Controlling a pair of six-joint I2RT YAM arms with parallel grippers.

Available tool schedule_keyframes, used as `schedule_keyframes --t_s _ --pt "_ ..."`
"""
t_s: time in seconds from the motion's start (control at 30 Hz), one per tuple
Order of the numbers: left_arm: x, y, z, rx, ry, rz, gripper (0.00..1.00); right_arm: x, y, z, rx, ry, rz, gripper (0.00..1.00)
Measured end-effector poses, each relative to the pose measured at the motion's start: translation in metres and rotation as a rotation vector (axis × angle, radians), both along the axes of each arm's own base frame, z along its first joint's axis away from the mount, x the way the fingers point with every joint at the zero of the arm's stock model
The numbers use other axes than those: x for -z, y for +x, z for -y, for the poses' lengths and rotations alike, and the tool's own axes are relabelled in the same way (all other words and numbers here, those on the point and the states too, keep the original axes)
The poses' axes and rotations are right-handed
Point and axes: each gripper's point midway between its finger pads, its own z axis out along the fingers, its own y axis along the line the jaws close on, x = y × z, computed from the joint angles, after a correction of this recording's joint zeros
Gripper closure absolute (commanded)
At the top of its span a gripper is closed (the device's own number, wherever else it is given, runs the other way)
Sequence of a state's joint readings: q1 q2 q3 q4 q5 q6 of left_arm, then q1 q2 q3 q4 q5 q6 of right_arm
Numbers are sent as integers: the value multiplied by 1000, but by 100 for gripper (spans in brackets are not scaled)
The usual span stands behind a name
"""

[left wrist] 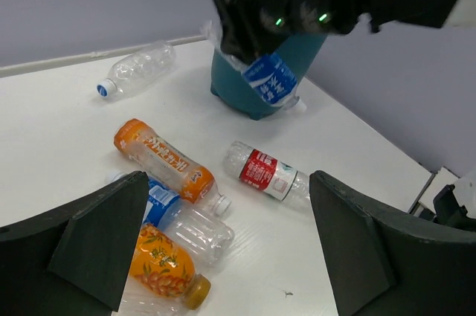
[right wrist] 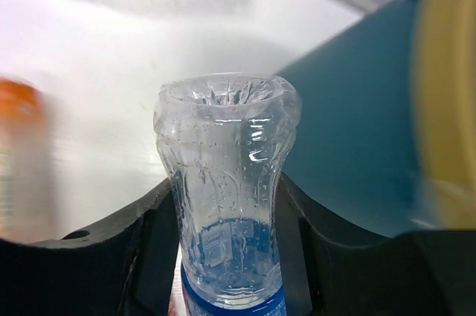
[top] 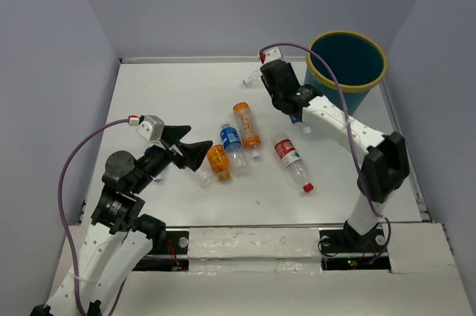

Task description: Put the plastic bottles in the bin

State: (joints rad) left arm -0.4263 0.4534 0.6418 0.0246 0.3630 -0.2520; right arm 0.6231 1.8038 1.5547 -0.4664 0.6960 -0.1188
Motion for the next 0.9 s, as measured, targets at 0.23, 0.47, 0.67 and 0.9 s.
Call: schedule_keyframes --t_s 0.23,0.47,0.67,0.9 --pt "1 1 0 -5 0 -3 1 -211 -35 -18 -146 380 427 60" --pt "1 1 0 -7 -5 -10 1 -357 -19 96 52 503 923 60" --pt "9 10 -5 -53 4 -45 1 -303 58 177 238 371 901 52" --pt "37 29 -9 -128 57 -164 1 -212 88 192 257 342 698 5"
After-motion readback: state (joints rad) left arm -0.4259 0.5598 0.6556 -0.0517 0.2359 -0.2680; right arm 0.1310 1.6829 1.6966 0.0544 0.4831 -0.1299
